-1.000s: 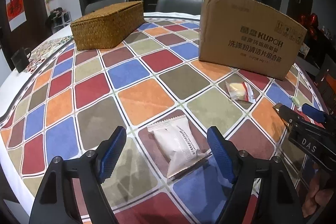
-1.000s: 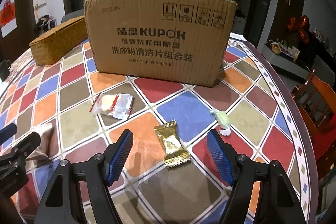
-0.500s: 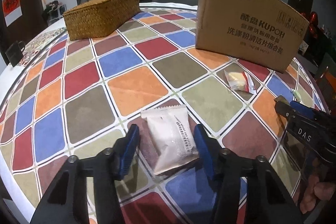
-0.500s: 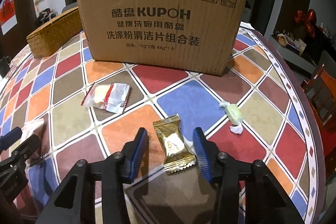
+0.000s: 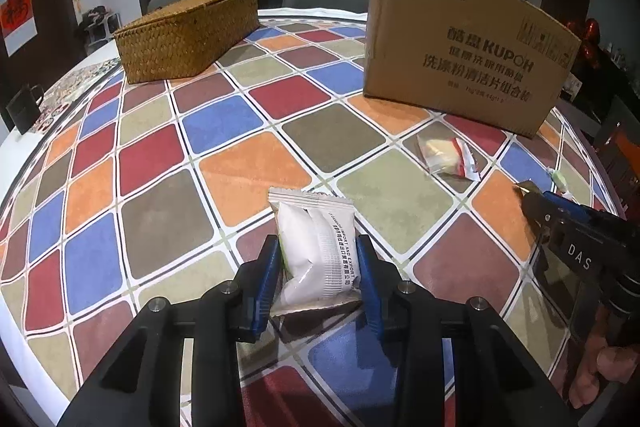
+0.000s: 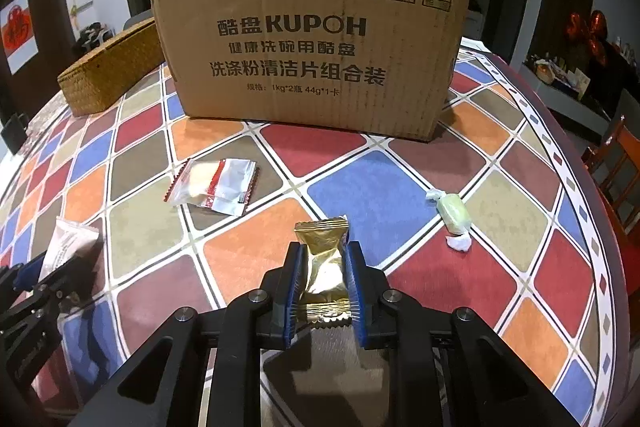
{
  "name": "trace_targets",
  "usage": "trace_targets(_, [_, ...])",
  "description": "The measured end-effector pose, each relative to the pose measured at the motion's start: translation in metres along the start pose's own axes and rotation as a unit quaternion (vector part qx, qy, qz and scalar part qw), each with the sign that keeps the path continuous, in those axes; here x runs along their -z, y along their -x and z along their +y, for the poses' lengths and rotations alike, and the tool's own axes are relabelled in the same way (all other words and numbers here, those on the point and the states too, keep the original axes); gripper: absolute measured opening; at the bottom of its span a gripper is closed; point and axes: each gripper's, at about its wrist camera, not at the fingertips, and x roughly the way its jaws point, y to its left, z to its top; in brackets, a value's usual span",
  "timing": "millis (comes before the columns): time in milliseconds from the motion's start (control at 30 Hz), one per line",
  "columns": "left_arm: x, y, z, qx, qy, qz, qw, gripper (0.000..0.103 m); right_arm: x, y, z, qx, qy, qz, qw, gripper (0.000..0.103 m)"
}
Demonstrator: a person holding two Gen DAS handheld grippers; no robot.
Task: Organize snacks
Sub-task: 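Grasp the white snack packet with the left tool while the right tool grasps the gold-wrapped candy, then carry the white packet and gold candy with both tools over the cardboard box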
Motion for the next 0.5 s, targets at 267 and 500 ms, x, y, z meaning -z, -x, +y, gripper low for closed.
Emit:
trace_targets(267, [-0.007,0.012,0.000,0.001,0.001,-0.015,0.9999,0.037,-0.004,0.013,0.000,-0.002,-0.001,-0.012,1.000,0.023])
trace_targets(500, [-0.014,0.023,-0.002,0.004,0.002,-0.028,0.9996,0.037,-0.011,0.028,0.002,-0.004,-0.001,-0.028,1.000,0.023])
